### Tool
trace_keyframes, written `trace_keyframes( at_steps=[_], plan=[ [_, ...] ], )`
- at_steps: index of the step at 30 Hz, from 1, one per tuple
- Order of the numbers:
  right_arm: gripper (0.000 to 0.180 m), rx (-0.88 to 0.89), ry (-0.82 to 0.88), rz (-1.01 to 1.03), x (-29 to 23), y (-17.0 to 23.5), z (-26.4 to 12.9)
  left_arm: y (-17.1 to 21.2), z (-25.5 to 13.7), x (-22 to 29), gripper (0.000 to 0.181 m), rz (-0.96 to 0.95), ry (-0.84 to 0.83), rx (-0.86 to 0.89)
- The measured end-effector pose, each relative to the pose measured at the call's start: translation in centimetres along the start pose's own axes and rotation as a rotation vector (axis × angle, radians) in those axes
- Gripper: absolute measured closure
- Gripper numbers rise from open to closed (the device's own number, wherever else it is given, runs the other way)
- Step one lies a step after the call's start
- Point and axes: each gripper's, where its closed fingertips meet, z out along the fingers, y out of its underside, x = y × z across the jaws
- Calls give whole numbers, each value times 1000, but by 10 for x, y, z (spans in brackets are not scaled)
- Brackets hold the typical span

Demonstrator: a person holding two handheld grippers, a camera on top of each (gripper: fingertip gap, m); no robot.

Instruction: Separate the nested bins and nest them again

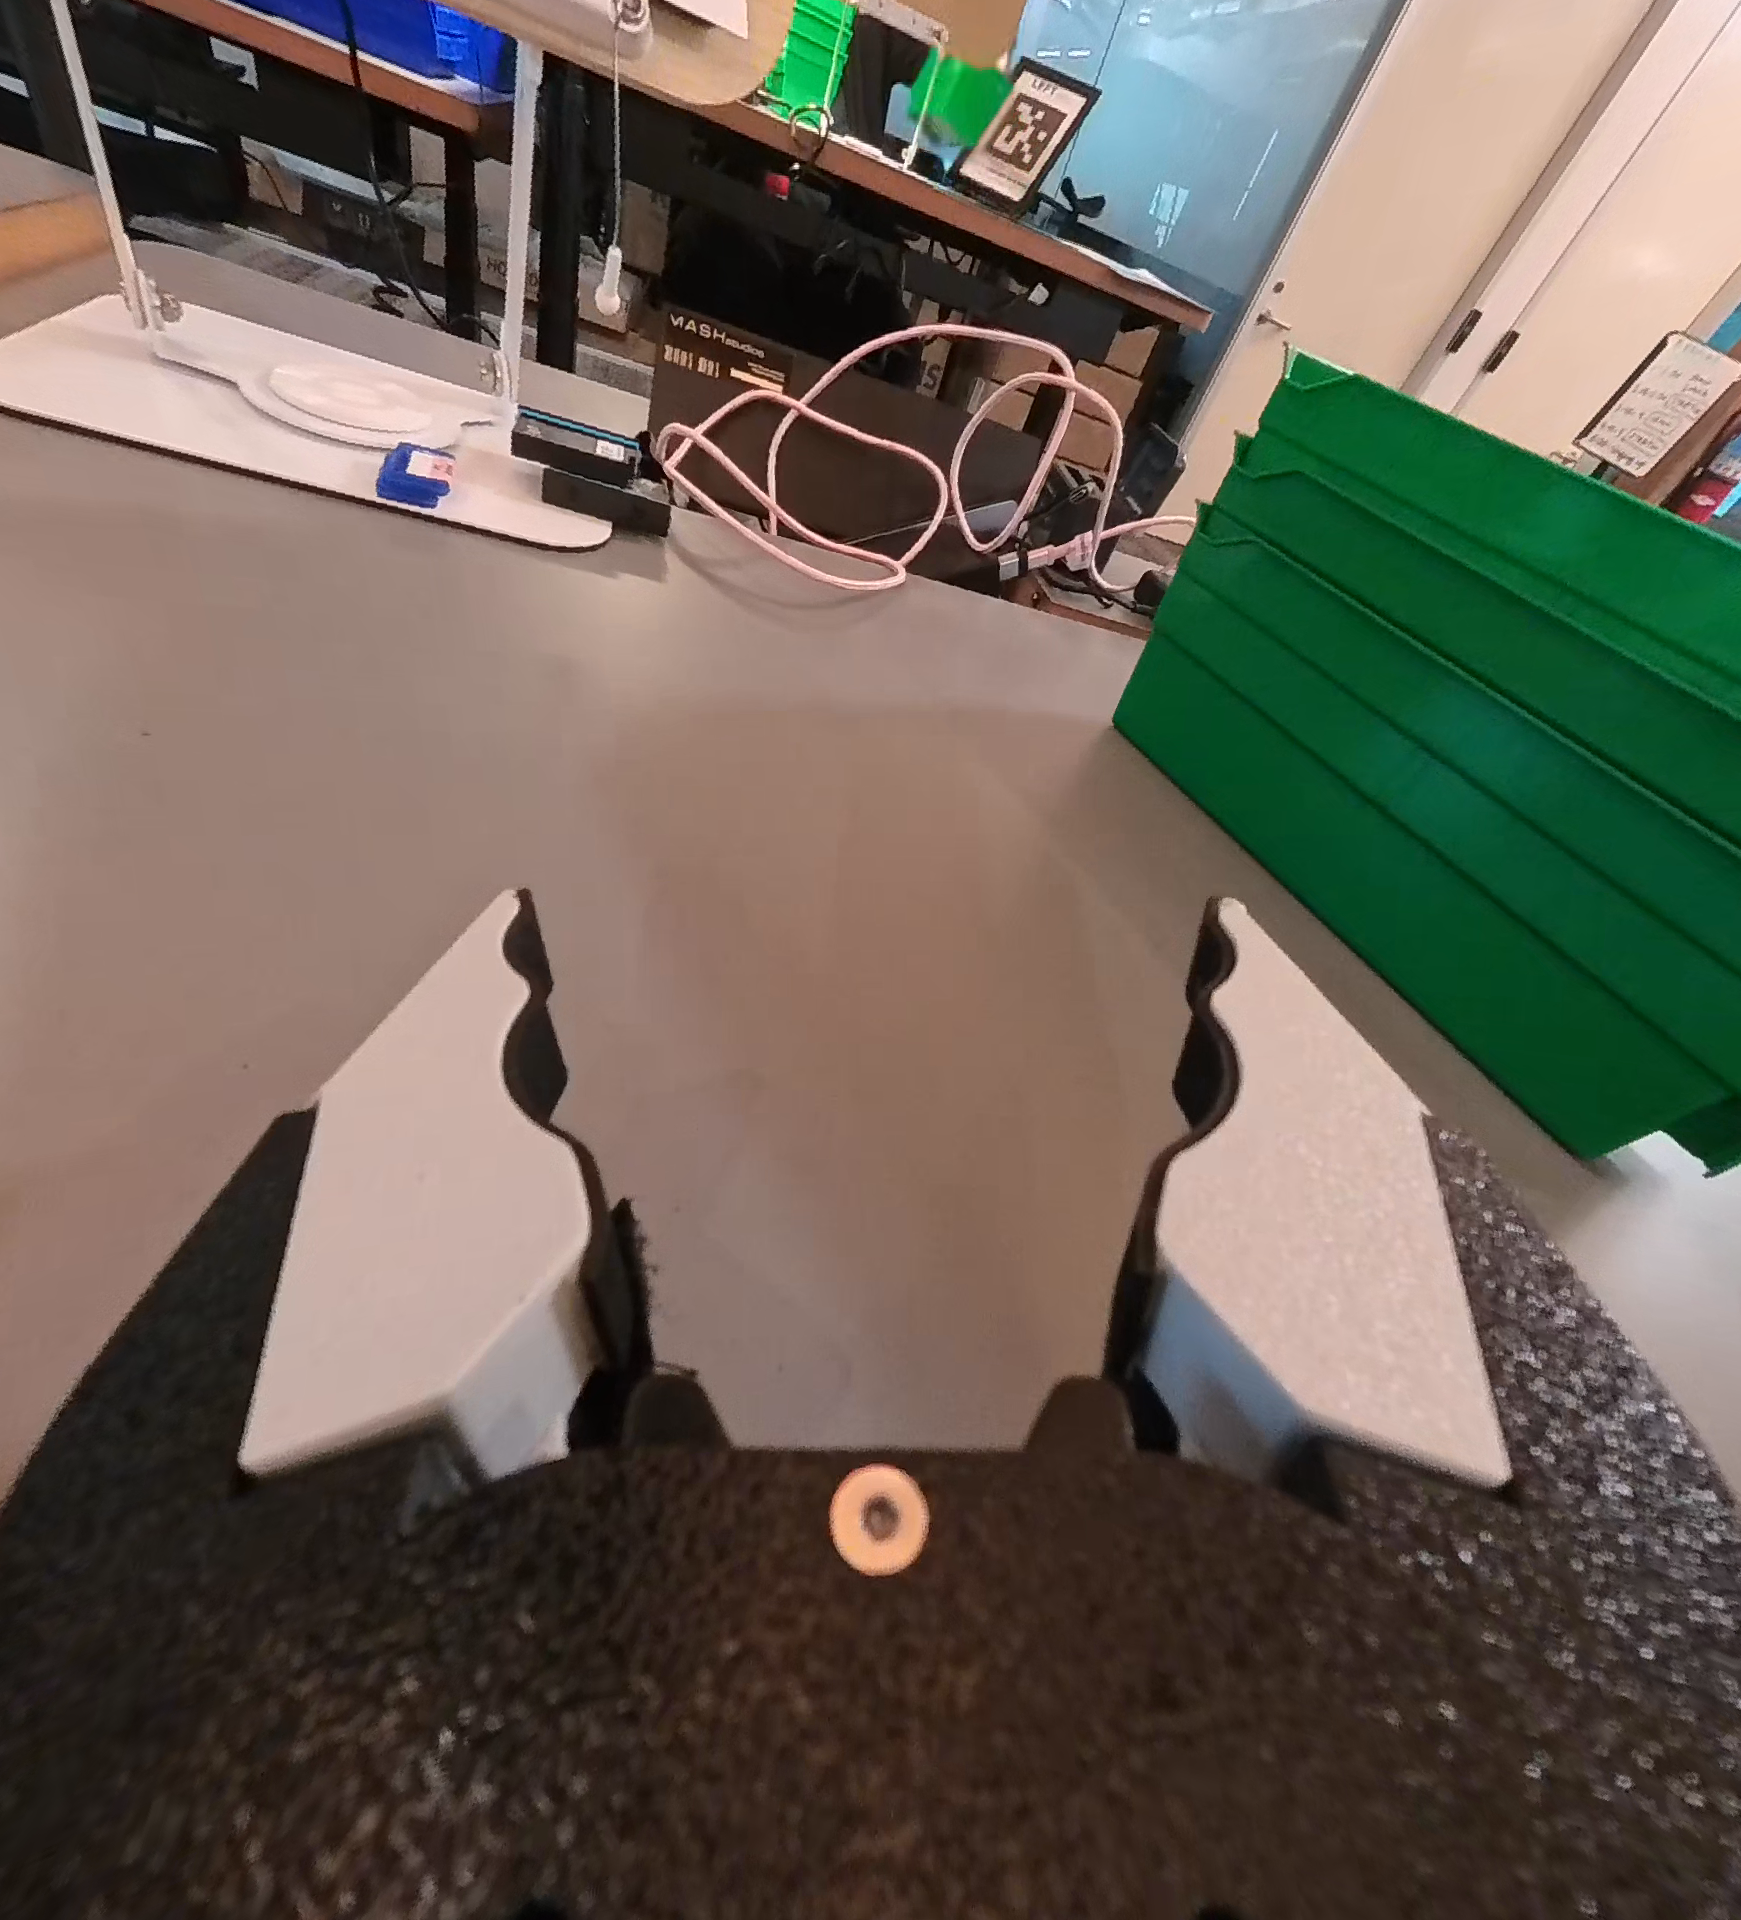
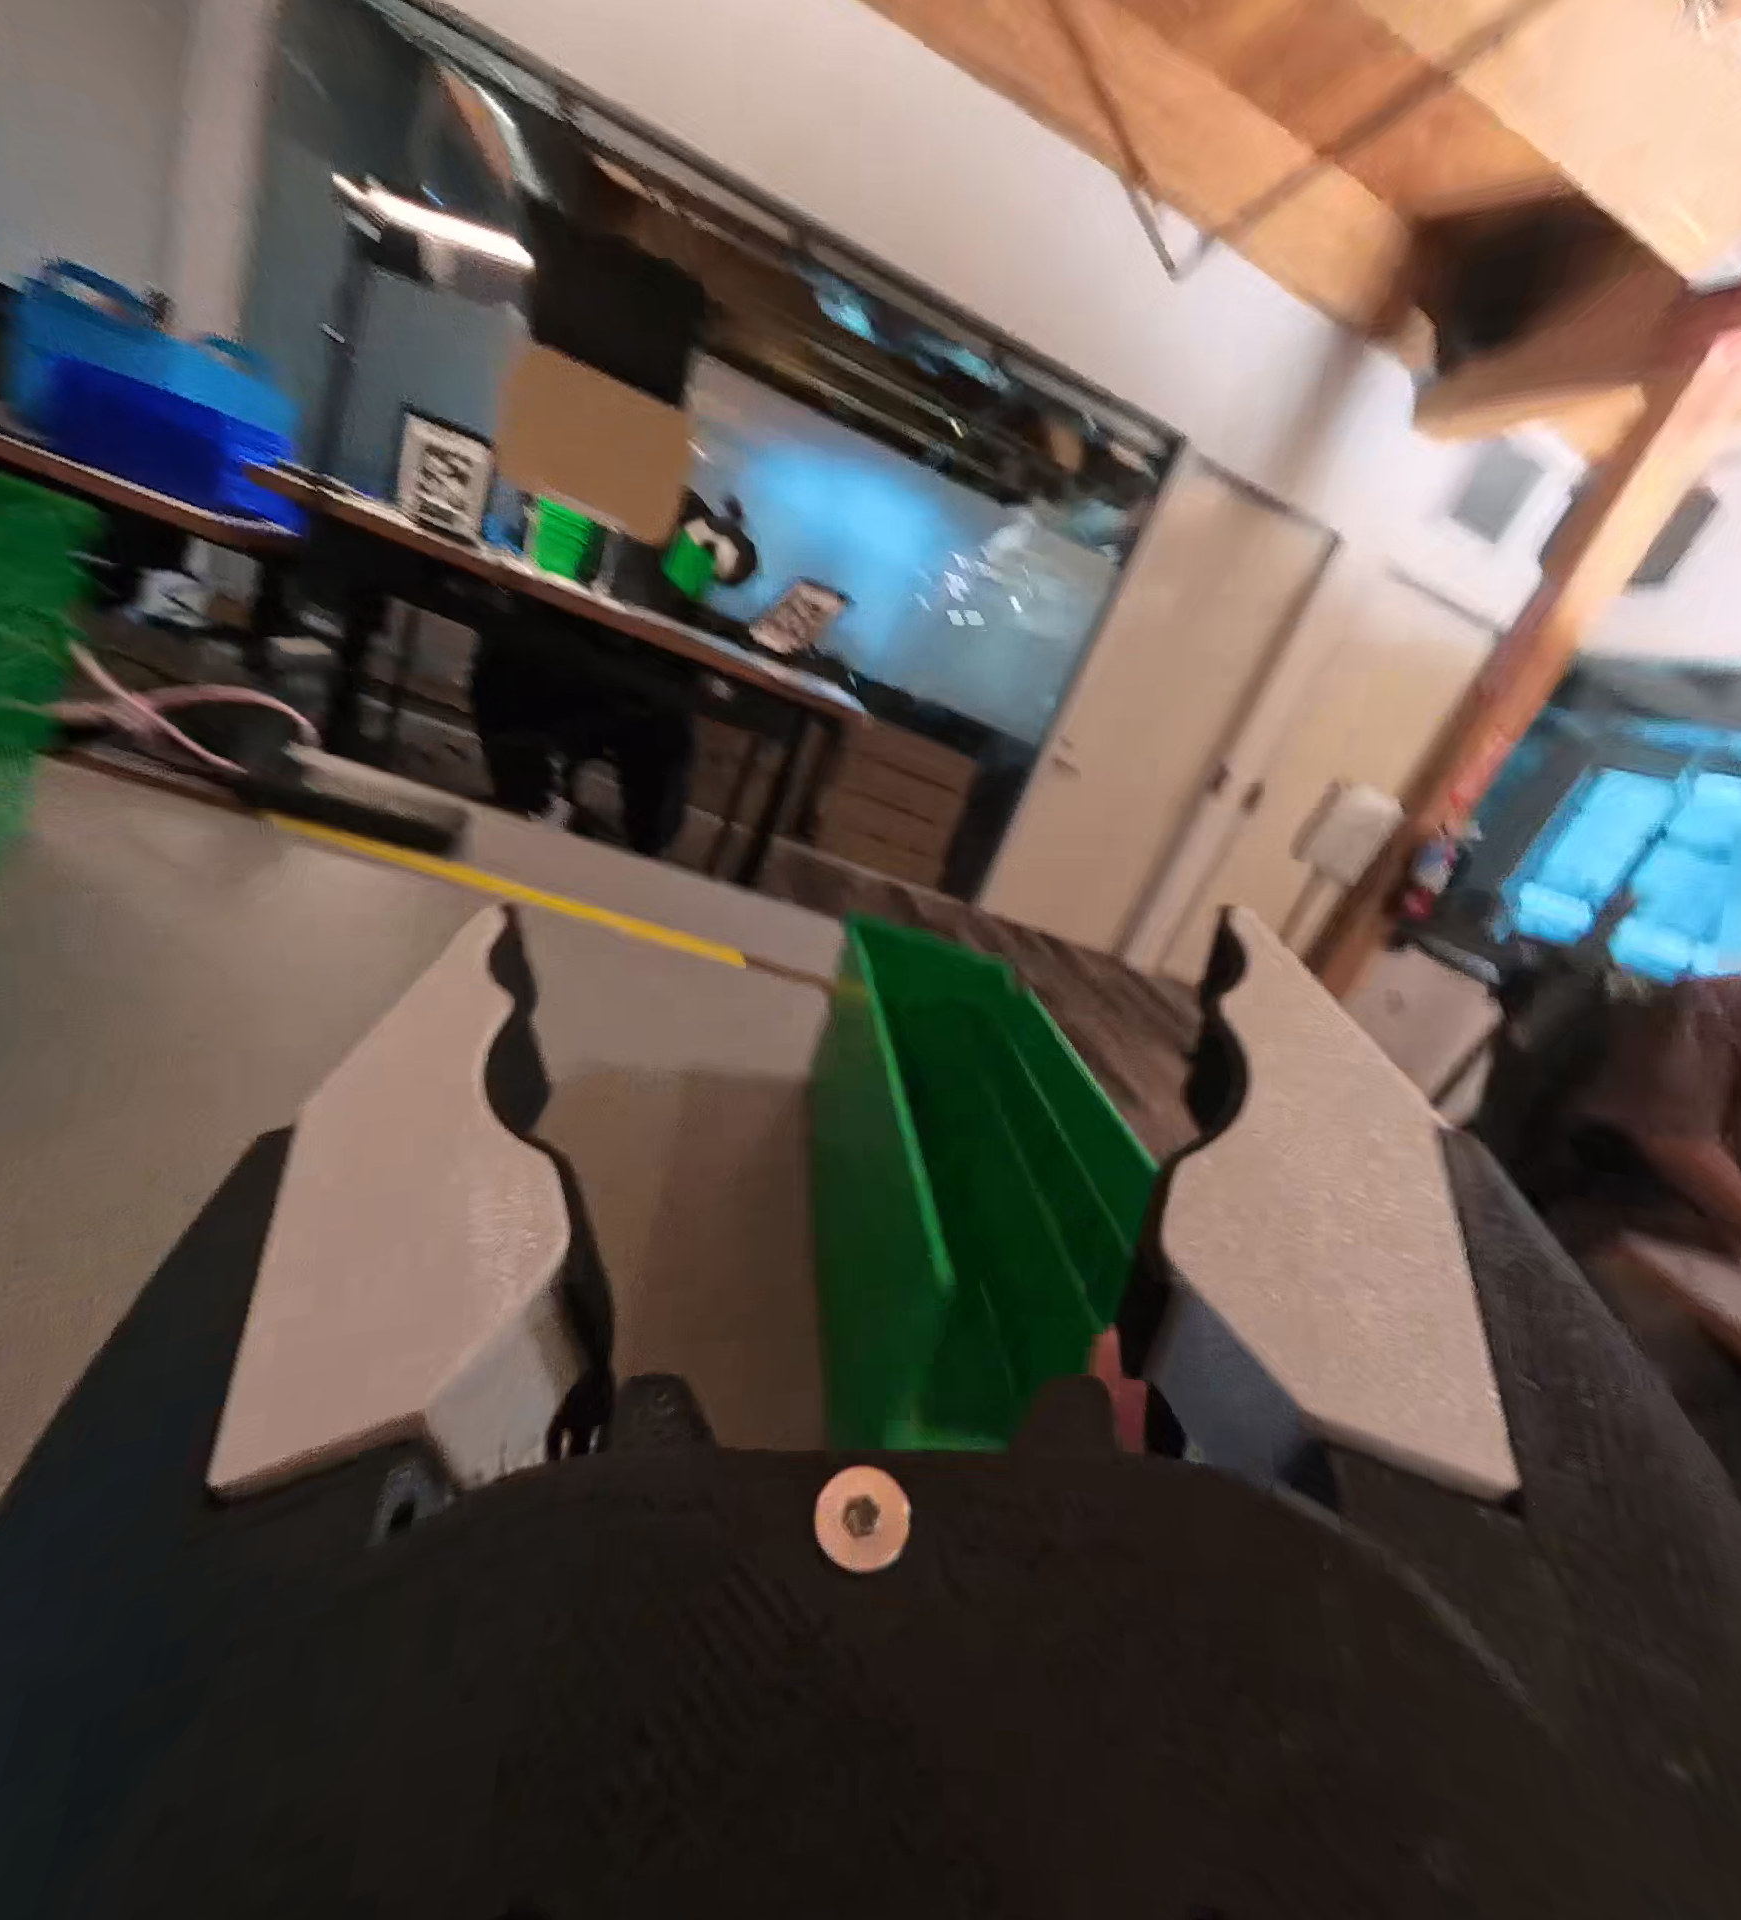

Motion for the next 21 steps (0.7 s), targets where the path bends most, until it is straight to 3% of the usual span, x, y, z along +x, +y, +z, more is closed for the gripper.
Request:
trace_keyframes(
  at_steps=[4,6,12,17,21],
  plan=[
    [20,-202,100,132,58,97,-15,-2,-2,-2,61,-25,6,19],
    [20,-299,73,208,63,130,-15,-4,-3,-3,61,-49,12,33],
    [20,-421,-64,271,71,117,30,-7,-6,-3,62,-48,9,55],
    [19,-852,-287,196,50,151,92,-5,-5,-1,63,-21,-2,42],
    [19,-1229,-341,22,45,205,101,-5,-5,-1,63,-28,1,43]
  ],
)
